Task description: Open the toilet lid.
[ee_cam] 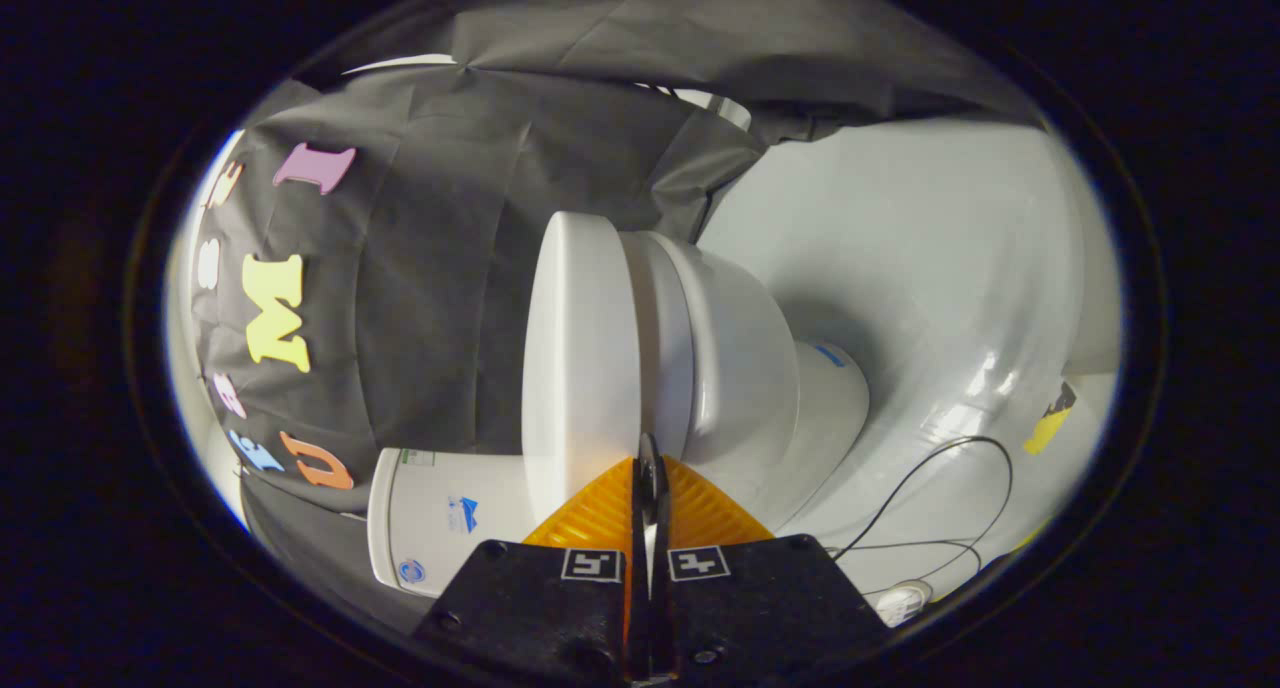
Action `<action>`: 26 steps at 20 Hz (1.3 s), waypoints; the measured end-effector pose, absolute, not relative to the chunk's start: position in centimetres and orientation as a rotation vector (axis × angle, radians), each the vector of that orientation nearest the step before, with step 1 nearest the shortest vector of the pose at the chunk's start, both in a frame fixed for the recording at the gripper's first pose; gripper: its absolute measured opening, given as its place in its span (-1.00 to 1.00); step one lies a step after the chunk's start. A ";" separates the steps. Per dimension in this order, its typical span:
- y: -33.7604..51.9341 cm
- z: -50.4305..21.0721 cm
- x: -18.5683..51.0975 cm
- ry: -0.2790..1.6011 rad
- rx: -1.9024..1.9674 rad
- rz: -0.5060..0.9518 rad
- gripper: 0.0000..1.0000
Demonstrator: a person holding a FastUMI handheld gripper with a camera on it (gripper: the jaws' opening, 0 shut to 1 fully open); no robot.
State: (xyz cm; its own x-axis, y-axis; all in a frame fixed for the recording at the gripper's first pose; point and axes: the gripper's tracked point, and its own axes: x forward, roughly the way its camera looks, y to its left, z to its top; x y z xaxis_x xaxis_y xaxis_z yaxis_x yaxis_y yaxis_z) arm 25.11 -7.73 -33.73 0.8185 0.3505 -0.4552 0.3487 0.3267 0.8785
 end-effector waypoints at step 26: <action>-6.7 -27.3 25.0 0.609 1.050 -0.035 -0.92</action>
State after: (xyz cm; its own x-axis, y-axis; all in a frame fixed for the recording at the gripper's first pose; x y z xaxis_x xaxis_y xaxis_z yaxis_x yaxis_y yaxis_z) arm 24.98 -6.69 -27.29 0.8358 0.2548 -0.4862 0.3096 0.5127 0.8008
